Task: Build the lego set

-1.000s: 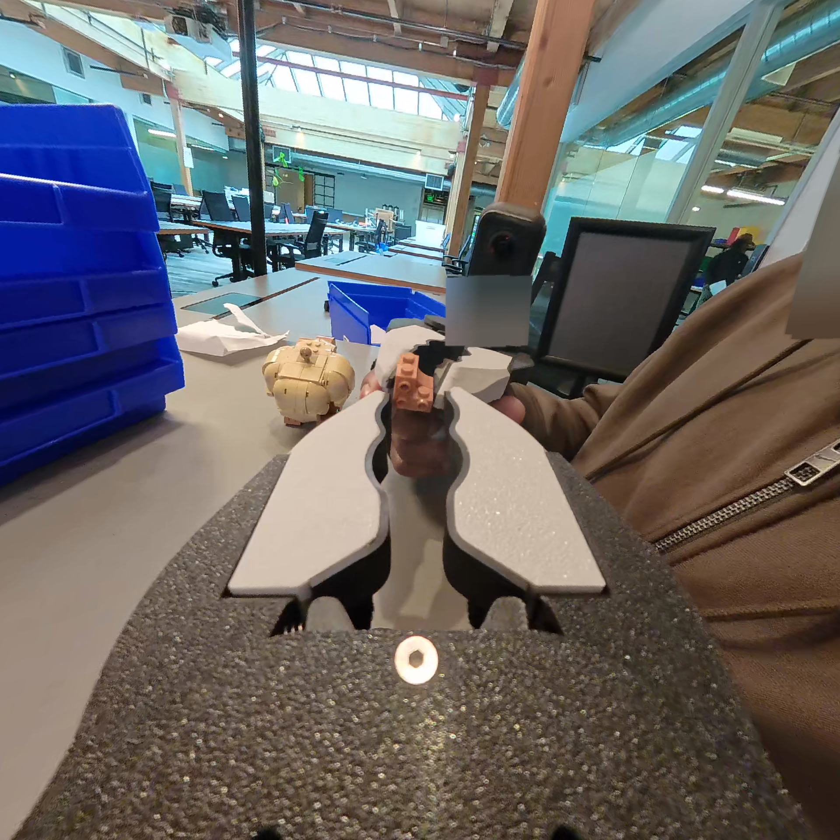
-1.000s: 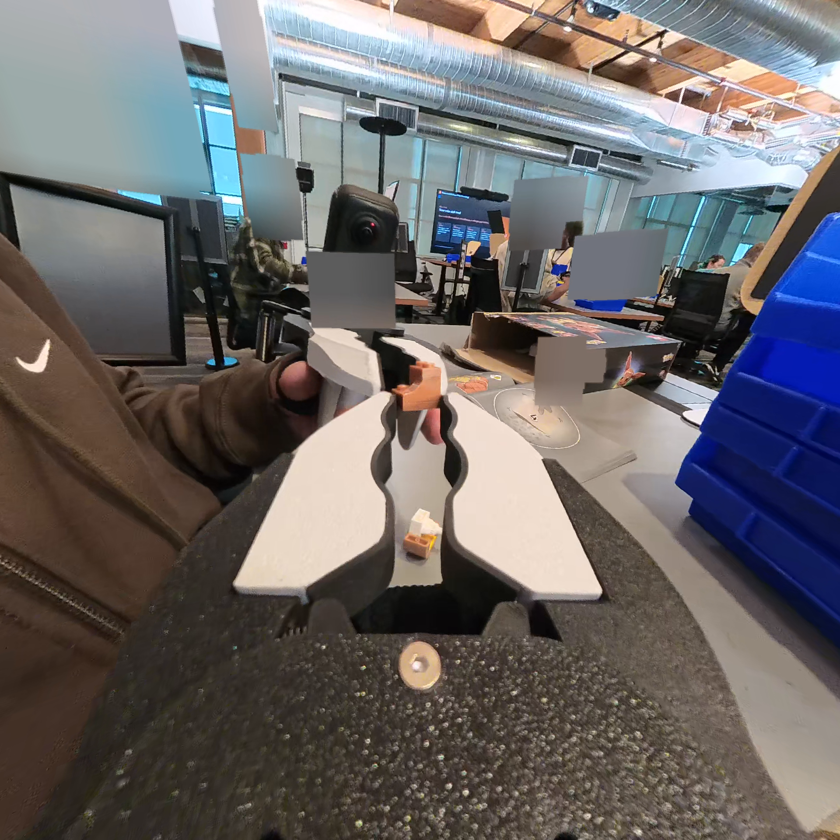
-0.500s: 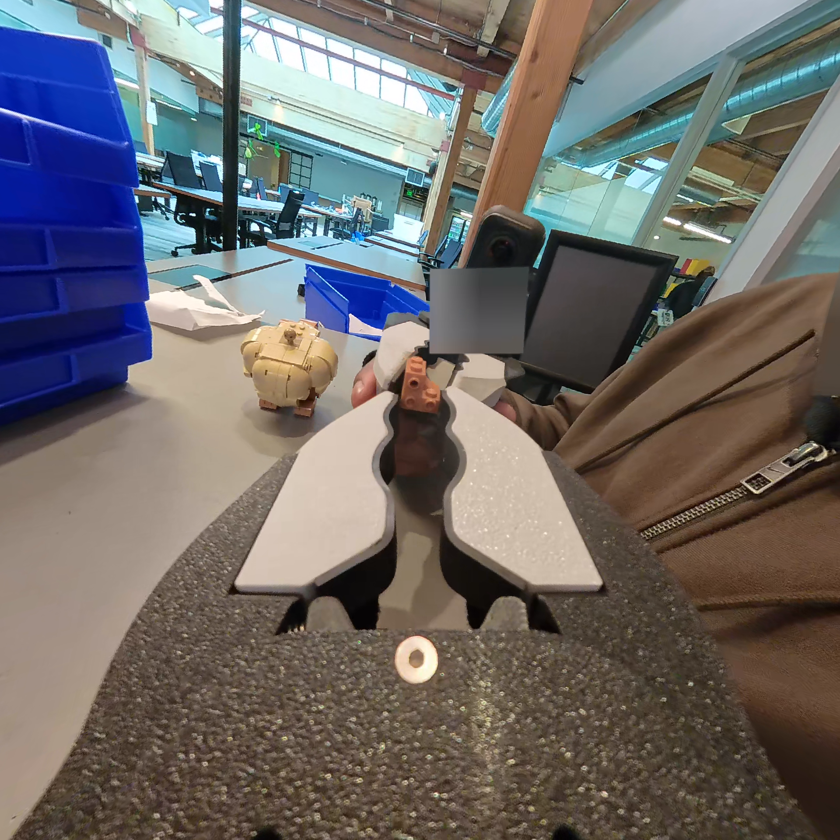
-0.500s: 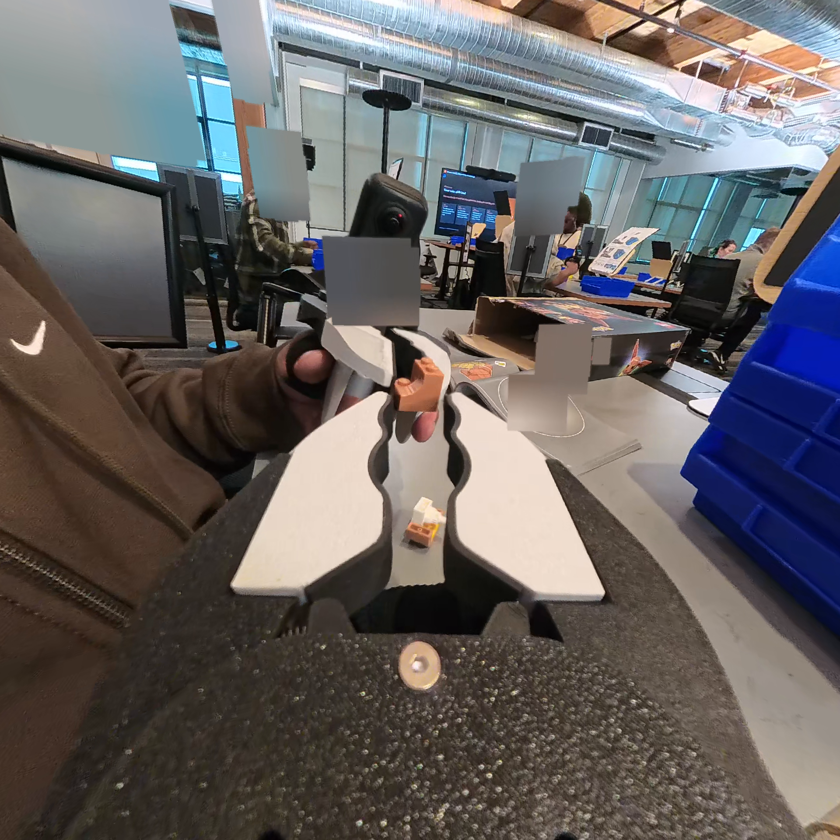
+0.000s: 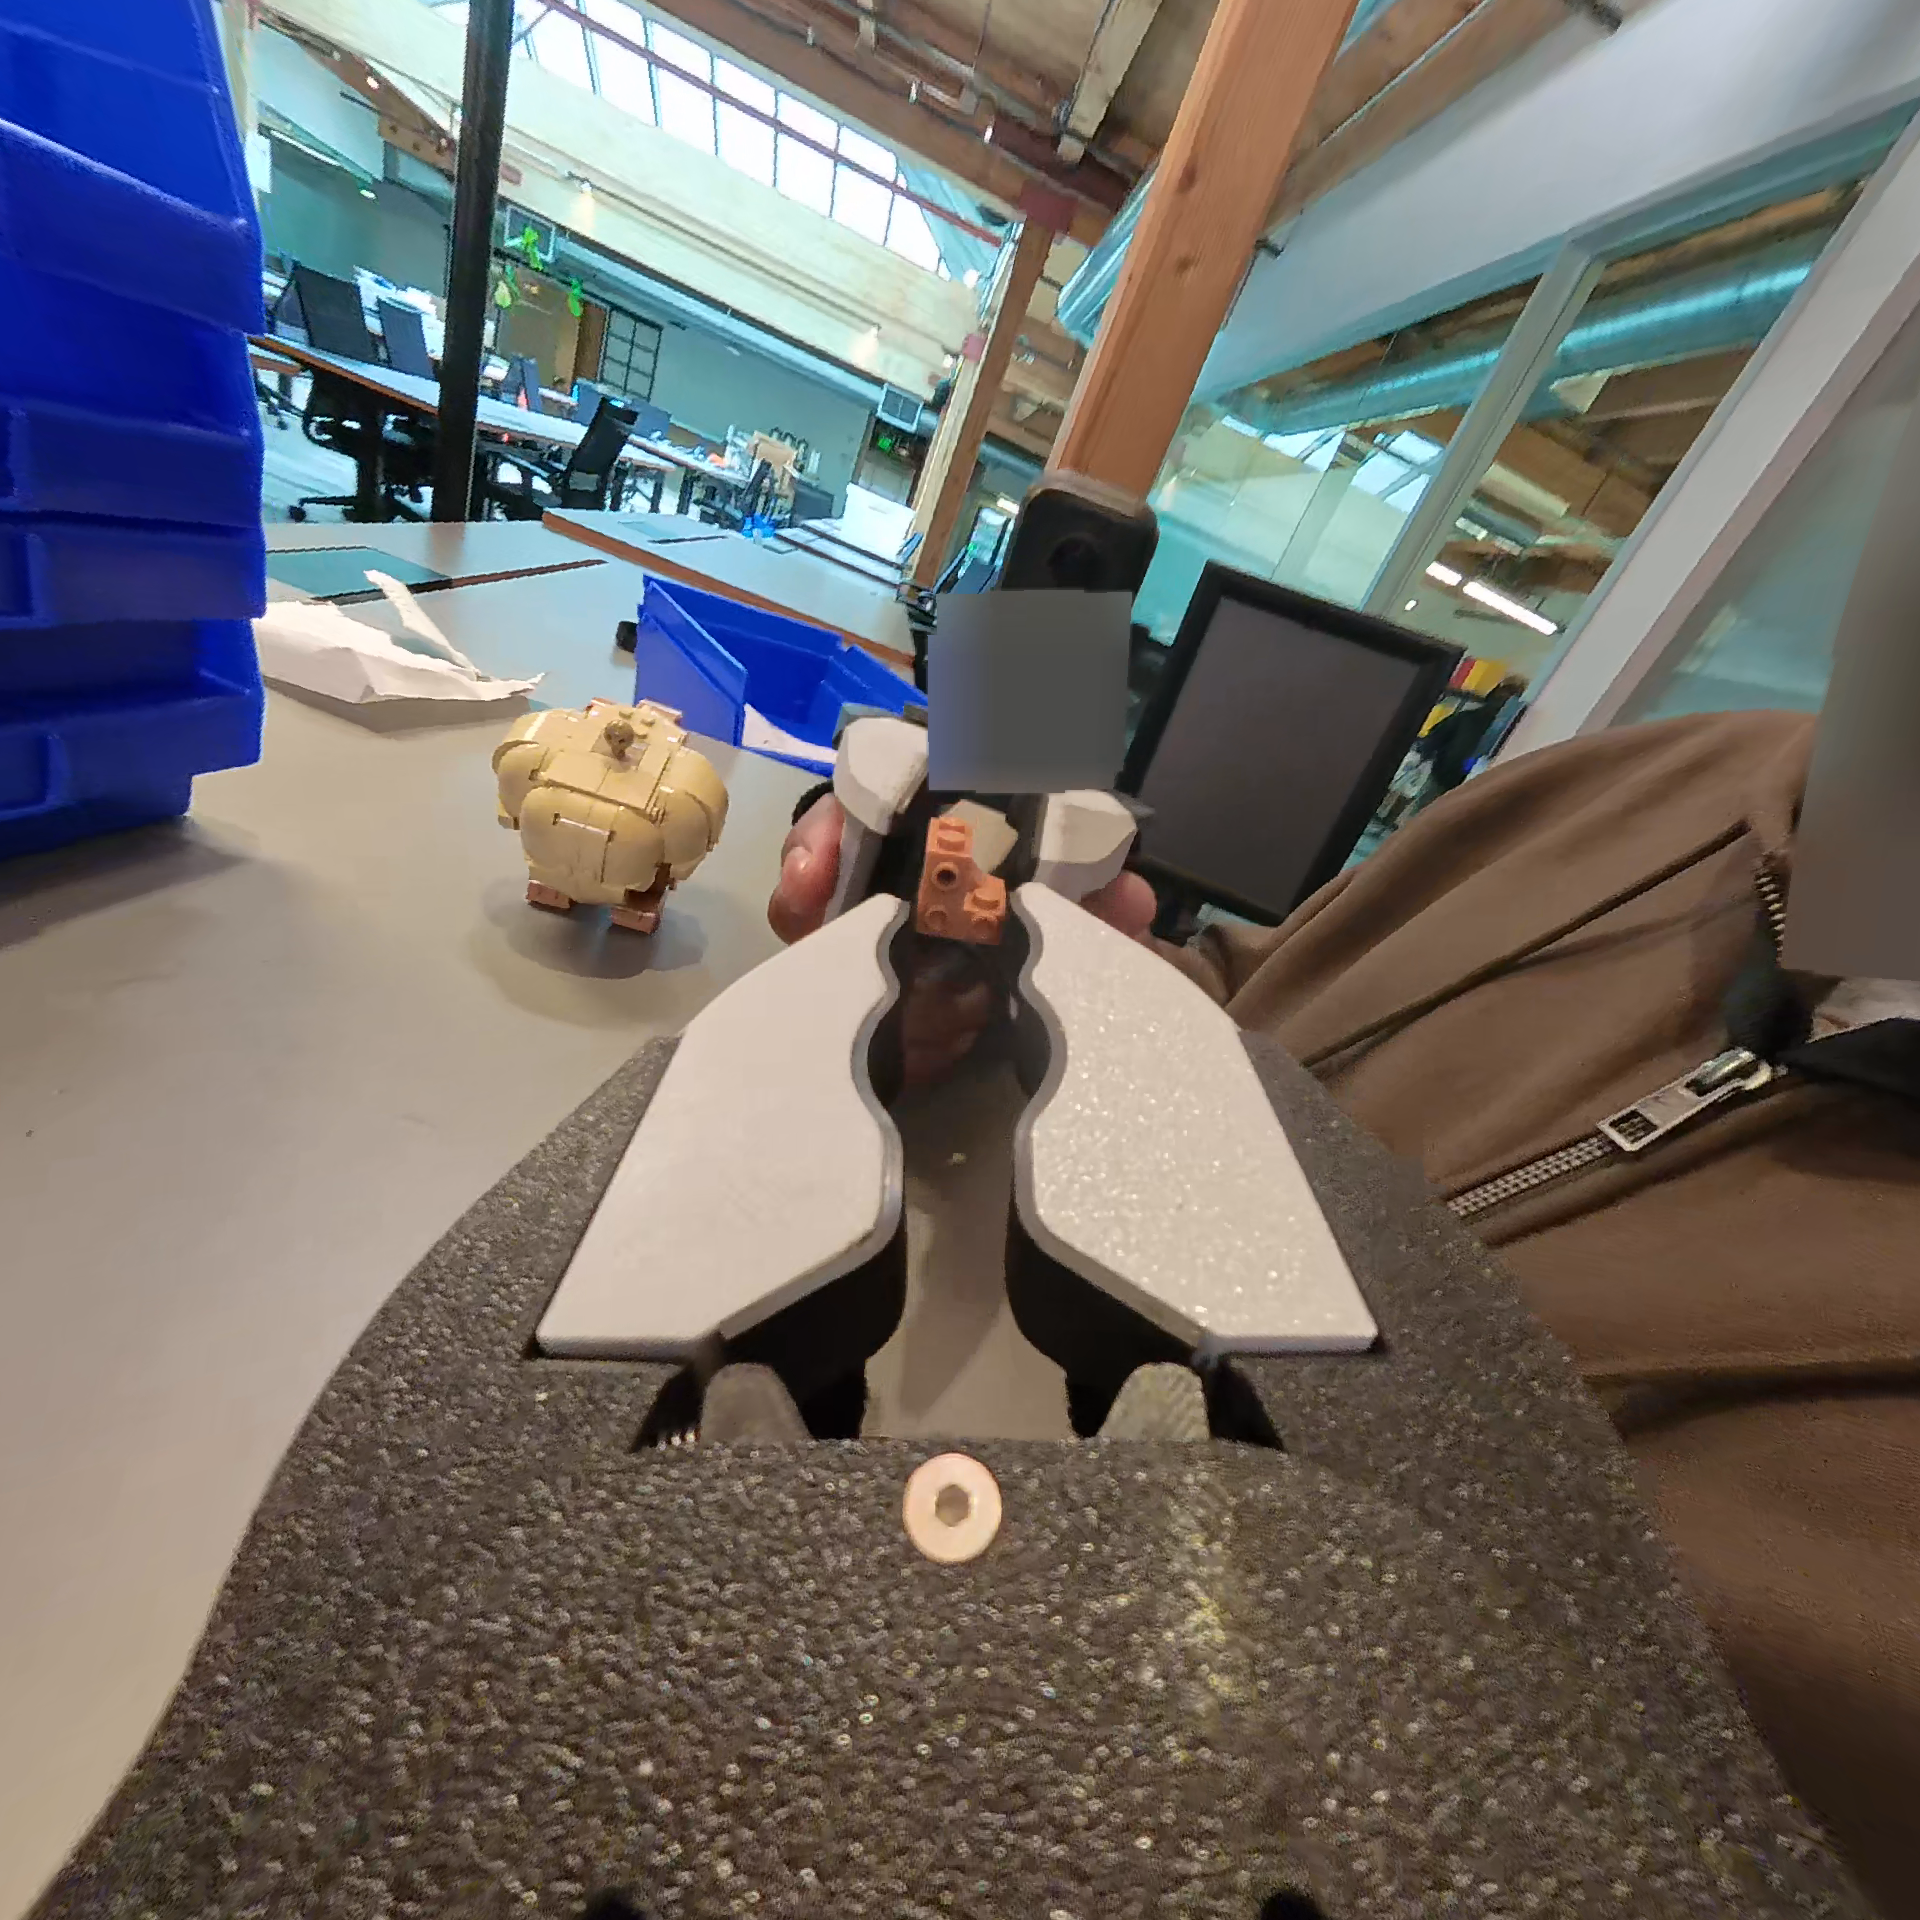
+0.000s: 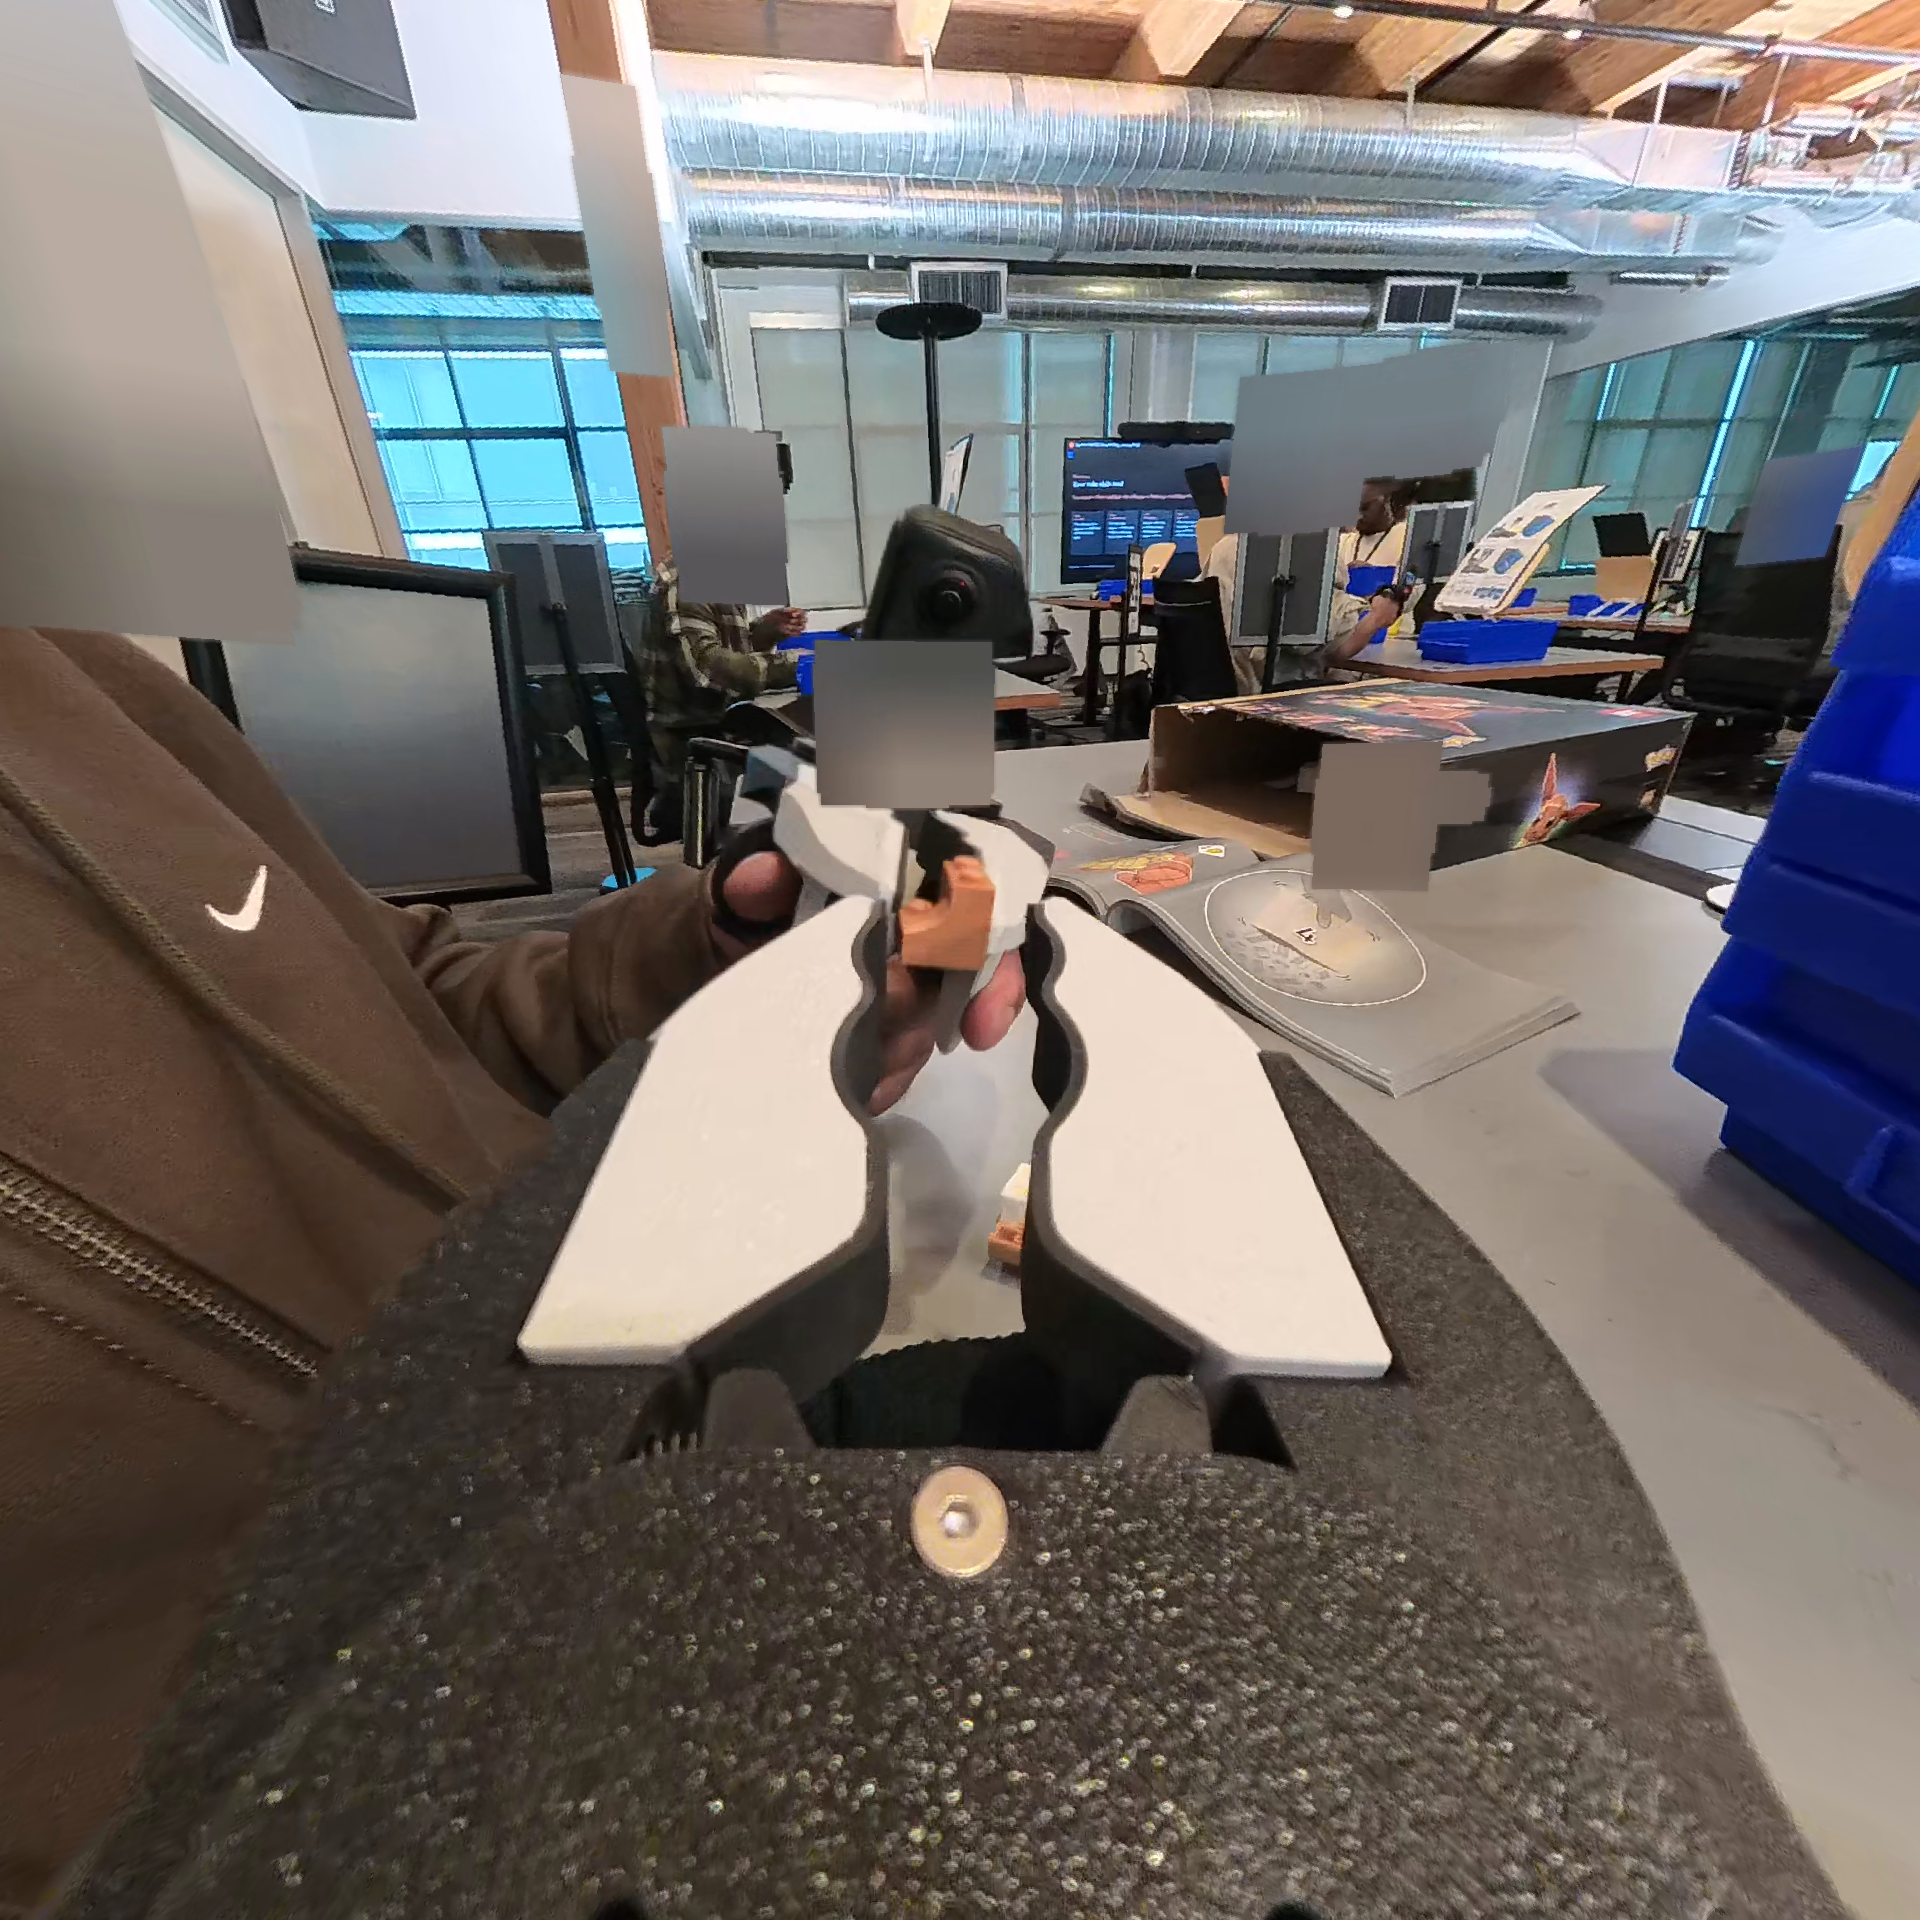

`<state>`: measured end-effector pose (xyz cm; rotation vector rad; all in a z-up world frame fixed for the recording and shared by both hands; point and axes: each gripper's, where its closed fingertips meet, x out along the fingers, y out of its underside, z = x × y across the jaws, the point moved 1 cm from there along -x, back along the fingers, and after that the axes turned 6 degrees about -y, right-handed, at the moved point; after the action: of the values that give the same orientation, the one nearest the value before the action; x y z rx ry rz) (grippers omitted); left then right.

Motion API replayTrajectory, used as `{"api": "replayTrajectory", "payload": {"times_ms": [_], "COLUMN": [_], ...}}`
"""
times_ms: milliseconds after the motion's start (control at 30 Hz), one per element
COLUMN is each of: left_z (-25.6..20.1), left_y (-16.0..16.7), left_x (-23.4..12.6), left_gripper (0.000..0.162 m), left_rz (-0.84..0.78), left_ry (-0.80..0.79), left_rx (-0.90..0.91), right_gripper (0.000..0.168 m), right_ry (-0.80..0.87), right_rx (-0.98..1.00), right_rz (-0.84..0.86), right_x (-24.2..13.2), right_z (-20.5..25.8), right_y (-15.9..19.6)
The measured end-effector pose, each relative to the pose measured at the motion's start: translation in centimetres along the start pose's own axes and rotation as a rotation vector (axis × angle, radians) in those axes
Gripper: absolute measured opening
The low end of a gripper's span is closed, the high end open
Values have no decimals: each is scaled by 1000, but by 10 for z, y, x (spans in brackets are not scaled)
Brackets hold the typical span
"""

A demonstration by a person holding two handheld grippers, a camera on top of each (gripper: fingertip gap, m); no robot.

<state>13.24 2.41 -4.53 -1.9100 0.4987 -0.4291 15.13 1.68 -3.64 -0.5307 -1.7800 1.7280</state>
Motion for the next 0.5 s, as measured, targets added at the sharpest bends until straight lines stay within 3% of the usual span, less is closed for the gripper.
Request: {"api": "replayTrajectory", "payload": {"times_ms": [200, 333, 500], "left_z": [1, 2, 3], "left_y": [7, 11, 9], "left_x": [3, 5, 4], "left_gripper": [16, 16, 17], "left_rz": [51, 77, 65], "left_ry": [-49, -76, -95], "left_rx": [87, 138, 164], "right_gripper": [24, 11, 8], "right_ry": [-8, -11, -21], "right_rx": [43, 75, 111], "right_rz": [16, 59, 52], "right_x": [0, 2, 1], "right_z": [-1, -3, -5], "right_y": [3, 12, 12]}}
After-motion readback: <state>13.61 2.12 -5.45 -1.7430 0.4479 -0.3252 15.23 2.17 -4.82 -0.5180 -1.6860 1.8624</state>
